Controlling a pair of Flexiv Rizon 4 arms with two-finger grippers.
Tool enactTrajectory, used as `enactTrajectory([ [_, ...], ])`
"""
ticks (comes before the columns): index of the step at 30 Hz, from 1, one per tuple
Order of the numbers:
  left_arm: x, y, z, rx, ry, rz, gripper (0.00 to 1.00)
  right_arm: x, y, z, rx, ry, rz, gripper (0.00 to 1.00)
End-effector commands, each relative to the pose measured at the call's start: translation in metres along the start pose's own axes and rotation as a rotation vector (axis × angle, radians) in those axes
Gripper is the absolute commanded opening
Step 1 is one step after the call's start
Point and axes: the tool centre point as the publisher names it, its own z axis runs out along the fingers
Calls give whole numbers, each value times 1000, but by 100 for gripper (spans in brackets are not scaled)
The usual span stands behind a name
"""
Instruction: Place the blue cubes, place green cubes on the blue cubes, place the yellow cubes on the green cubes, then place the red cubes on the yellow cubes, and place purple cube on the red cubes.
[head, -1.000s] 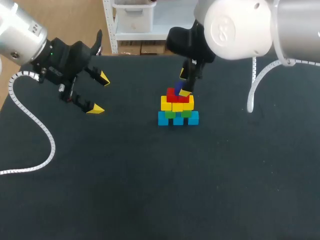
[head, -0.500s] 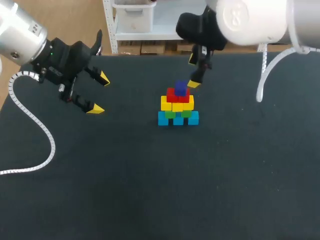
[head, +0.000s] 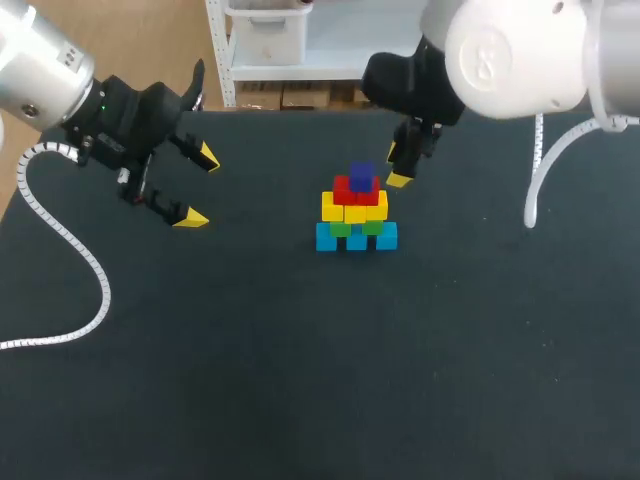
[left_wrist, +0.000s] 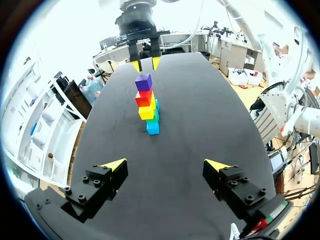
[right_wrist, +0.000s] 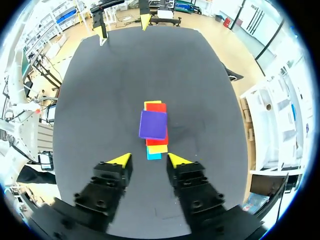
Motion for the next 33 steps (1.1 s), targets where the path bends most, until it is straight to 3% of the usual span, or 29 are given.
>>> enactTrajectory([
  [1, 1, 0, 0, -1, -2, 3, 100, -2, -2, 5, -7, 0, -2, 0],
  [12, 1, 0, 0, -1, -2, 3, 100, -14, -8, 9, -14, -8, -30, 0],
  [33, 1, 0, 0, -1, -2, 3, 100, -18, -11, 12, -23, -14, -37, 0],
])
